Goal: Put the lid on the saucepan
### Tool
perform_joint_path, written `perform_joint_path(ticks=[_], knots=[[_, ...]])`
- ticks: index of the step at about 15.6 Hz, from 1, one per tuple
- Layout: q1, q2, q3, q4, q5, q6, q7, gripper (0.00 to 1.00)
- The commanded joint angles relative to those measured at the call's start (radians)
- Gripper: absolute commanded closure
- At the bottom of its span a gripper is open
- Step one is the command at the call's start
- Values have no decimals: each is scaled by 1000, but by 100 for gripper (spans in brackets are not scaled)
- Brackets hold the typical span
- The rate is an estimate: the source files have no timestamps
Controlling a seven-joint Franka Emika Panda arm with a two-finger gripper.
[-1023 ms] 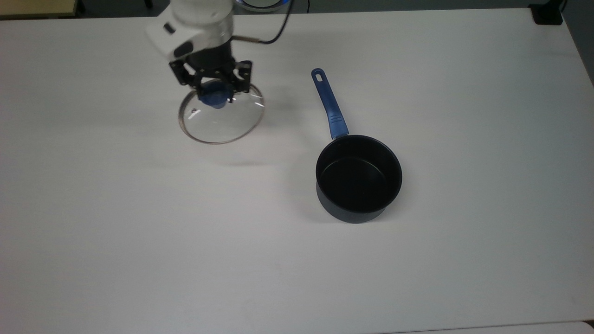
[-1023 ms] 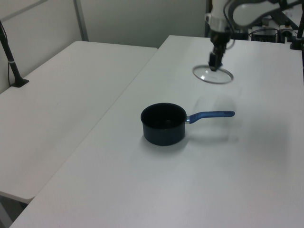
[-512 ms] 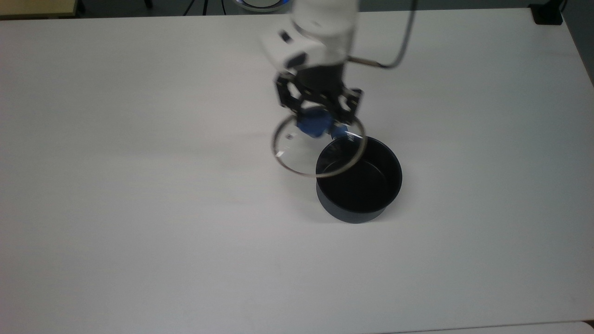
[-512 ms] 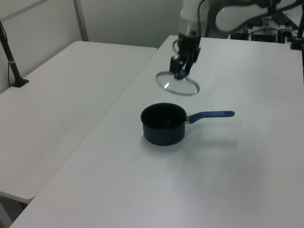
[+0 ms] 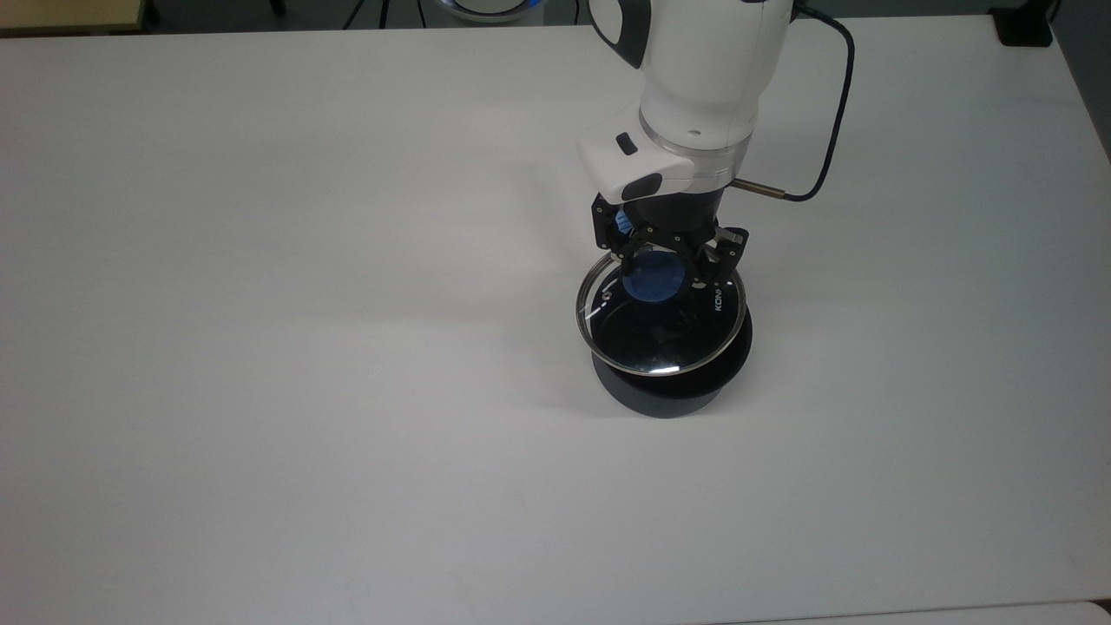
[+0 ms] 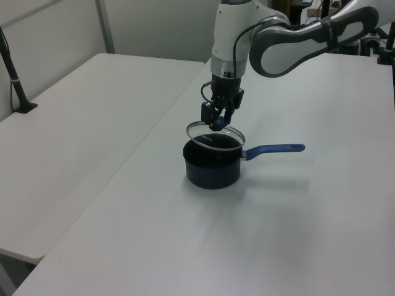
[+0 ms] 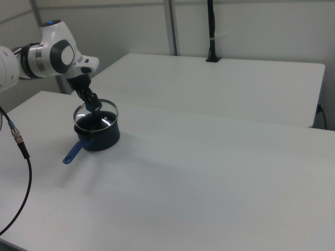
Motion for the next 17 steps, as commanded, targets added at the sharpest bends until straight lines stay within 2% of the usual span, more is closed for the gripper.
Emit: perform_joint_path(ticks=[1, 9, 10, 11, 12, 14, 17], knots=[[36, 20, -19, 47, -5, -6, 64, 52], [44, 78, -19, 48, -10, 47, 98, 51], [44, 77, -19, 48, -13, 47, 95, 47], [43, 75, -21, 45, -13, 44, 92, 22], [41, 74, -21, 45, -14, 43, 89, 0], [33, 62, -19, 42, -27, 37, 72, 0], [9, -9, -17, 36, -17, 28, 72, 0]])
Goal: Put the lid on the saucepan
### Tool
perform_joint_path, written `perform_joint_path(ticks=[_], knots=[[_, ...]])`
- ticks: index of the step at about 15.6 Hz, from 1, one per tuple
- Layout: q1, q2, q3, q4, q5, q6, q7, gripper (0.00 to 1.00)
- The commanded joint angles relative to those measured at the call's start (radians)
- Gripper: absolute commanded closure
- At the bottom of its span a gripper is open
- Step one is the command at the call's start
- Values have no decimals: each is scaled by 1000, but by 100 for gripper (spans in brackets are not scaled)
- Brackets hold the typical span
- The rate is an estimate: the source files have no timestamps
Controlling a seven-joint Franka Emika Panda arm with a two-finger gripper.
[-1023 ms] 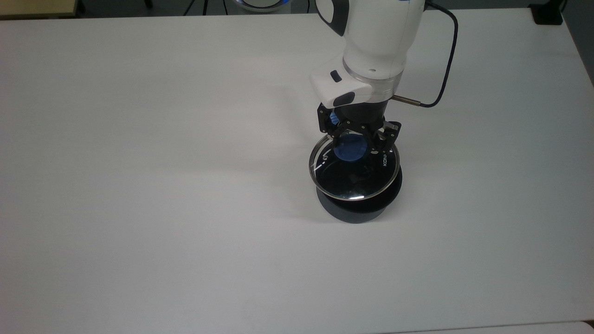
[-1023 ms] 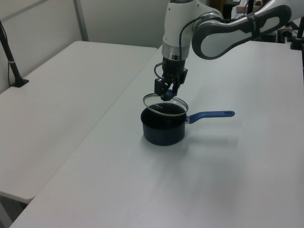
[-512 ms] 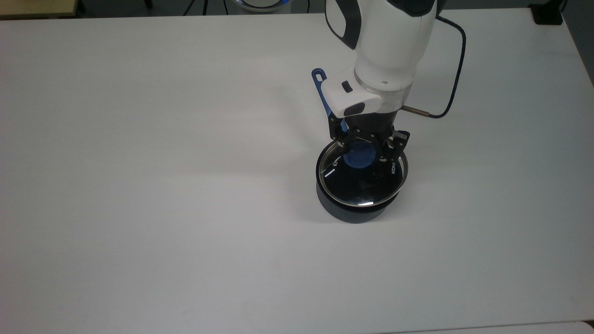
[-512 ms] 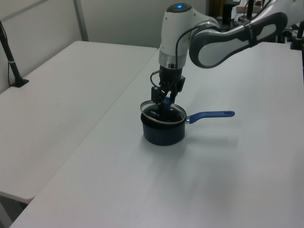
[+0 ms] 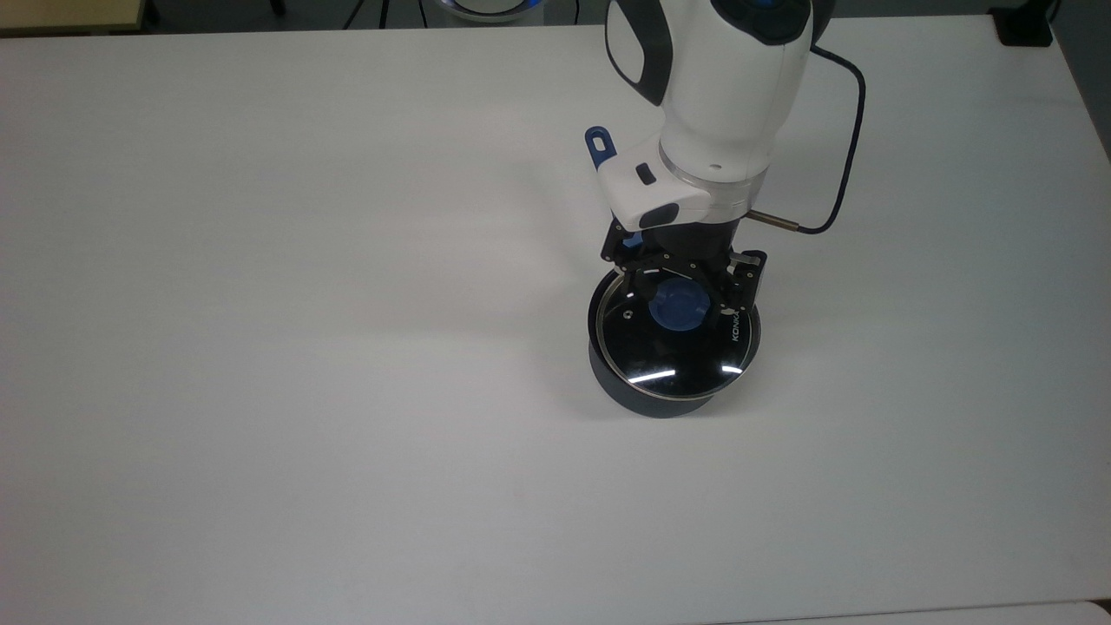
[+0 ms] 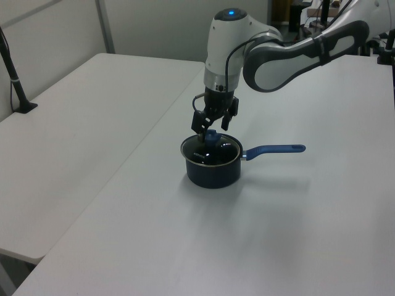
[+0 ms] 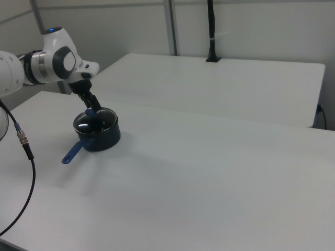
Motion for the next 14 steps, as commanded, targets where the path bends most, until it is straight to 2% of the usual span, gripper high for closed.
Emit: perform_joint_path(ticks=[1, 4, 7, 9, 10, 12, 14], knots=[[-28, -109, -5, -16, 0, -56, 1, 0], [-83, -230, 15, -47, 4, -211, -8, 0], [-162, -391, 39, -163, 7, -326, -225, 0], [-215, -469, 39, -193, 40, -392, -345, 0], [-239, -503, 35, -197, 72, -435, -385, 0], [-265, -580, 18, -233, 79, -495, -495, 0], [-256, -651, -57, -282, 83, -506, -604, 0]])
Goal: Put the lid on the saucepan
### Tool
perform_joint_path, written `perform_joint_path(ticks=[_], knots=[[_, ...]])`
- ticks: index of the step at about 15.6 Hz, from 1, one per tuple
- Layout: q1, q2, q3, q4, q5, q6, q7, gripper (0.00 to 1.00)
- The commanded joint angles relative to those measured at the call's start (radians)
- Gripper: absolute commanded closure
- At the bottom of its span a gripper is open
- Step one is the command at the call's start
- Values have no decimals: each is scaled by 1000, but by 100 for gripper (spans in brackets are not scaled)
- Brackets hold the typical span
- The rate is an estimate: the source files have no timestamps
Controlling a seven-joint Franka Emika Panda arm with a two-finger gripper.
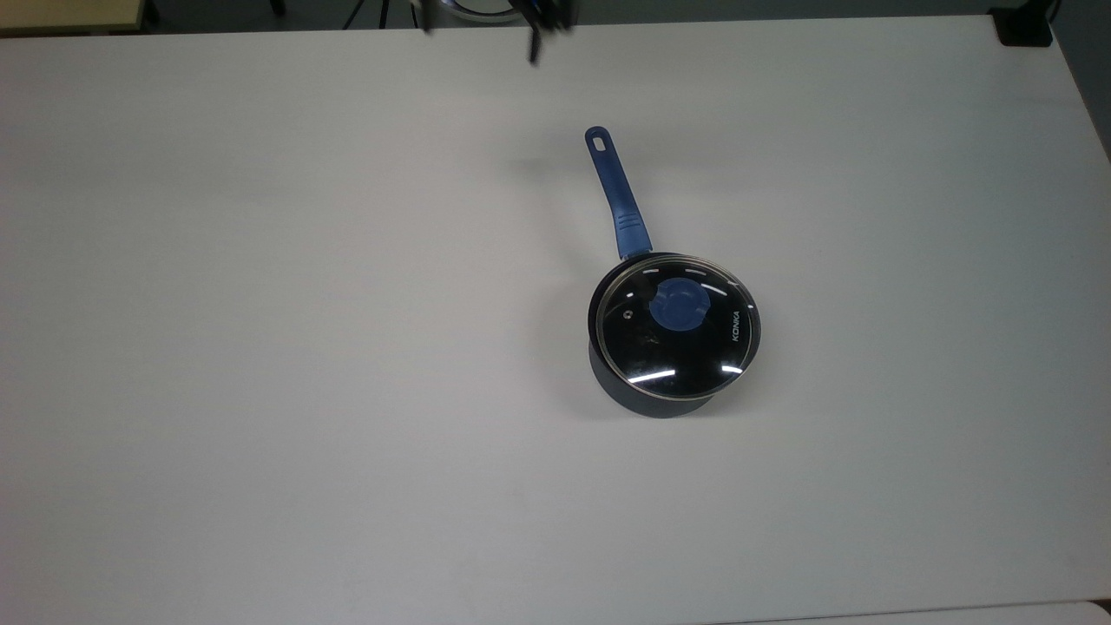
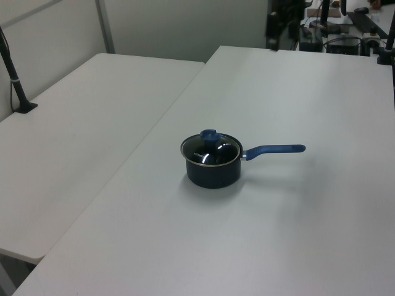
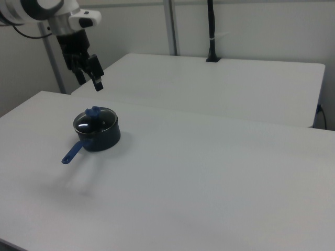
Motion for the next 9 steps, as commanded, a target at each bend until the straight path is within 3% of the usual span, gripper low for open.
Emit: perform_joint_path(ticks=[1, 9], knots=[[-1, -143, -91, -130, 27, -26, -165, 0], [-33, -78, -96, -122, -2, 84, -231, 0]])
